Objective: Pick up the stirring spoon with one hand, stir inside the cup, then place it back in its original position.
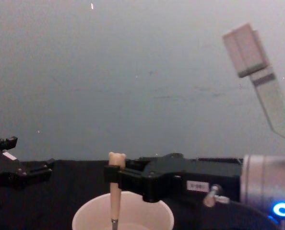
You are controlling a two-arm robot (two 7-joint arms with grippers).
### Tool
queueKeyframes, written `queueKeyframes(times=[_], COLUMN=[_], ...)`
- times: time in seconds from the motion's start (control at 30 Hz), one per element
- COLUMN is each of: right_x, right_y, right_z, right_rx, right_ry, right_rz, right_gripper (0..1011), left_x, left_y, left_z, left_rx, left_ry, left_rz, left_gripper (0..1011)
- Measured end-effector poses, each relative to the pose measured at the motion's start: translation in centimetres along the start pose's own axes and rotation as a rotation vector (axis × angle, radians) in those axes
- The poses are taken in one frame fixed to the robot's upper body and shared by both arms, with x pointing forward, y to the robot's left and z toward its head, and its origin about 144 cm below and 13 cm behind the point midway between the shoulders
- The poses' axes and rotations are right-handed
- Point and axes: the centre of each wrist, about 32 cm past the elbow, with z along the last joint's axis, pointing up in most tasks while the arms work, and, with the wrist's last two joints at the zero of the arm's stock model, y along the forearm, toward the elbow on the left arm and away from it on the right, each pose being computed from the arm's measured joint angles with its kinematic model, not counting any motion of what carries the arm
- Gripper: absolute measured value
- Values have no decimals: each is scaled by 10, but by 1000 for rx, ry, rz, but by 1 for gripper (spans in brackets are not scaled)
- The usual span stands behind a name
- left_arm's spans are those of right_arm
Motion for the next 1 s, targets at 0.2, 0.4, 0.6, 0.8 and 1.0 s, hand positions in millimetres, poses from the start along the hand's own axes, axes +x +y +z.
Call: queueKeyframes(times=[0.2, 0.4, 0.6, 0.8, 1.0], right_x=[3, 13, 25, 31, 34], right_y=[19, 33, 38, 34, 23], right_z=[0, 4, 8, 11, 12], right_rx=[-5, 5, 17, 20, 16], right_ry=[-7, 1, 17, 20, 12], right_rz=[-31, -90, -150, -187, -202], right_gripper=[224, 225, 224, 225, 224], left_x=[0, 0, 0, 0, 0], left_y=[0, 0, 0, 0, 0], left_z=[0, 0, 0, 0, 0], left_rx=[0, 0, 0, 0, 0], left_ry=[0, 0, 0, 0, 0], left_rz=[0, 0, 0, 0, 0], left_gripper=[1001, 1001, 1001, 1001, 1001])
